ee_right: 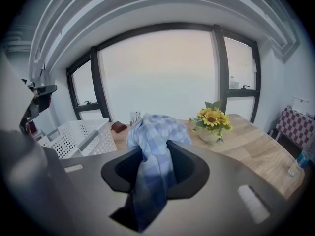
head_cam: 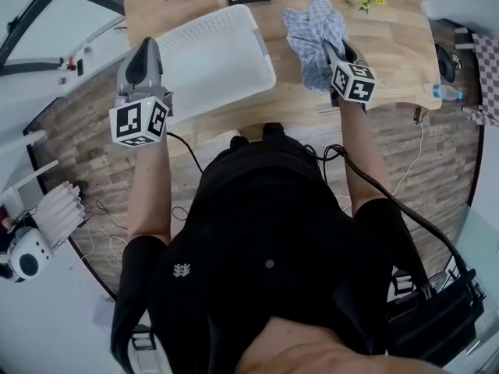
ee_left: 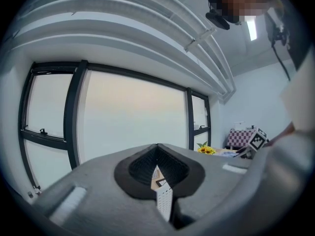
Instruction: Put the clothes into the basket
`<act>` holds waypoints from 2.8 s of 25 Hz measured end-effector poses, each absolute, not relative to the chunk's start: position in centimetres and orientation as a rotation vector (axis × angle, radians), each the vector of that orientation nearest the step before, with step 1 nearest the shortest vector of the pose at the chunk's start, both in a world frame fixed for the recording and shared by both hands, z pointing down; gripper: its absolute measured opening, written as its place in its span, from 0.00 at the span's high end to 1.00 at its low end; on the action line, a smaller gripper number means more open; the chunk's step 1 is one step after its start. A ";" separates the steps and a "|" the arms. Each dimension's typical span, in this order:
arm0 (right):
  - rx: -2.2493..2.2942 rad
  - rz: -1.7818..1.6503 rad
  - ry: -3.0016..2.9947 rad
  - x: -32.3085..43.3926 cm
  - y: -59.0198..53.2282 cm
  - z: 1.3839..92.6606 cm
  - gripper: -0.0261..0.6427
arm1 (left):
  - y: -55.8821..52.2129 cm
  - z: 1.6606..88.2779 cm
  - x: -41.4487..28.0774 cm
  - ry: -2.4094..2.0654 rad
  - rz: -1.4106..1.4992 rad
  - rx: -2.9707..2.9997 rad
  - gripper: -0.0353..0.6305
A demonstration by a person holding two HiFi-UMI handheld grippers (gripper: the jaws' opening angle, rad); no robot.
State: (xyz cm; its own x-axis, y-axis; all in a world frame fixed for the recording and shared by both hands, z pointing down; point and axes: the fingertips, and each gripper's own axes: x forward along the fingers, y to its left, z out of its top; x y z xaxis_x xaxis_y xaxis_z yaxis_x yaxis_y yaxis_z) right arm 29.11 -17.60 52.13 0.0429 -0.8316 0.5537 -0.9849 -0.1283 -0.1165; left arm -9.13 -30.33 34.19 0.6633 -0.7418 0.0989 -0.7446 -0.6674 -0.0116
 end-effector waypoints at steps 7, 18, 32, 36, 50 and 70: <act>2.046 0.672 -1.899 28.1 -18.5 48.3 0.77 | -29.6 32.6 -10.4 -1.287 0.116 2.840 0.94; 2.073 0.511 -1.989 26.7 -19.4 40.8 0.77 | -28.5 28.9 -12.6 -1.365 0.014 2.869 0.94; 2.052 0.359 -2.083 23.7 -21.5 33.5 0.77 | -28.5 25.5 -14.5 -1.379 -0.058 2.877 0.95; 2.023 0.321 -2.119 22.6 -22.6 32.0 0.77 | -28.9 25.6 -15.2 -1.399 -0.050 2.851 0.95; 1.816 0.201 -2.330 13.2 -25.5 27.6 0.77 | -27.6 24.9 -20.9 -1.587 -0.052 2.765 0.94; 1.414 0.128 -2.552 -1.3 -27.4 27.1 0.77 | -23.7 24.3 -31.1 -1.866 -0.034 2.584 0.95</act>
State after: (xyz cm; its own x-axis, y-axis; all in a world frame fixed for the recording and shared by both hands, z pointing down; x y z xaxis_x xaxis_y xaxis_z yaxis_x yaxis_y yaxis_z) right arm -1.27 -27.42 27.07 -0.5122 -0.8264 0.2340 -0.8456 0.5329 0.0309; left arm -31.12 -23.75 24.31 0.3147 -0.9481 -0.0446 -0.9491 -0.3139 -0.0250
